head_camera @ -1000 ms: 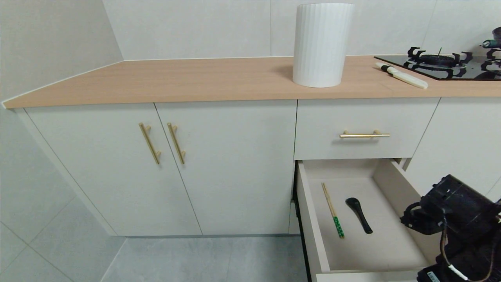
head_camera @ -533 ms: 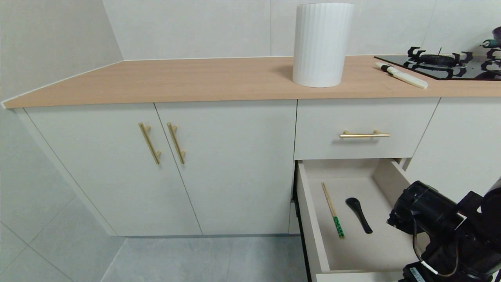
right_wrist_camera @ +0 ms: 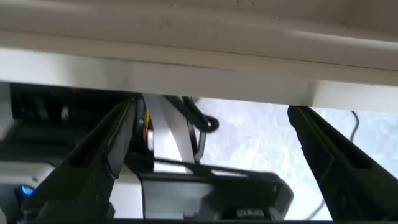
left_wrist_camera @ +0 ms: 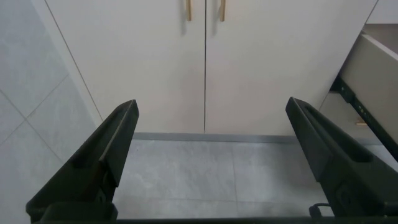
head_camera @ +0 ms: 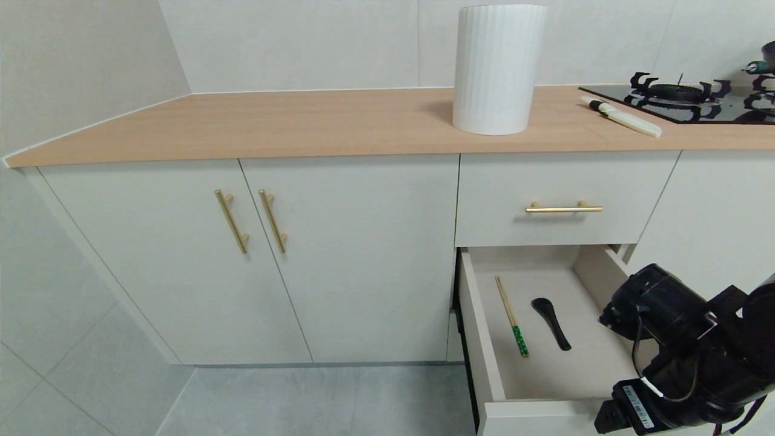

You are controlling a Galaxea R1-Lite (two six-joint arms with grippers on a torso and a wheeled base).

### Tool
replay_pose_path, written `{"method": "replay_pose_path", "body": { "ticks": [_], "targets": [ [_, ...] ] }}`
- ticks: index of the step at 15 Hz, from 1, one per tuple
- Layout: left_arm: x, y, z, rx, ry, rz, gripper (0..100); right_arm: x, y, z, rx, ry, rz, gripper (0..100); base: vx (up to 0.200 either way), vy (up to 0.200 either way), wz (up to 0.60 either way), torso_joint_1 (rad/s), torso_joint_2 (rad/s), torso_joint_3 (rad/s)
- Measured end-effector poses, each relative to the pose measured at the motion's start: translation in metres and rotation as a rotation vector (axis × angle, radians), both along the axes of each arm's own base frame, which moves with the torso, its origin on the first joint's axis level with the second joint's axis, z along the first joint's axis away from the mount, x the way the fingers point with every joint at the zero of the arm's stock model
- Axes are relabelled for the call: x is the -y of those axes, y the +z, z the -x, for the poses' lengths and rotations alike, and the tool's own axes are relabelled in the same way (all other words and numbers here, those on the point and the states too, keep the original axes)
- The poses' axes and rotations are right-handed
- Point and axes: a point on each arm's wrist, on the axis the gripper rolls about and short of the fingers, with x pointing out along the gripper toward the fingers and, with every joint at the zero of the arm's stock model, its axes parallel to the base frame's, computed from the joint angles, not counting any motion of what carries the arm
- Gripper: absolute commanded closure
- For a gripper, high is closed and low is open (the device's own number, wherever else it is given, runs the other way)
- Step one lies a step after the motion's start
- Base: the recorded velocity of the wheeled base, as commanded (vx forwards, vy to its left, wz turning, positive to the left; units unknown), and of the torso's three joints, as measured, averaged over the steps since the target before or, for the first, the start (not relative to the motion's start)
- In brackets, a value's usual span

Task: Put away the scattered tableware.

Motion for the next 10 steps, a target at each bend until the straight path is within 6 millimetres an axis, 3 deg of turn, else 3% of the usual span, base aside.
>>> {"method": "replay_pose_path", "body": {
  "ticks": [5, 10],
  "targets": [
    [0.0, 0.0, 0.0, 0.0, 0.001, 0.0, 0, 0.003, -0.007, -0.032, 0.109, -0.042, -0.037, 0, 0.0, 0.0, 0.0, 0.0, 0.0, 0.0],
    [0.0, 0.0, 0.0, 0.0, 0.0, 0.0, 0, 0.006, -0.001, -0.066, 0.164, -0.044, -0.037, 0, 0.0, 0.0, 0.0, 0.0, 0.0, 0.0]
  ]
}}
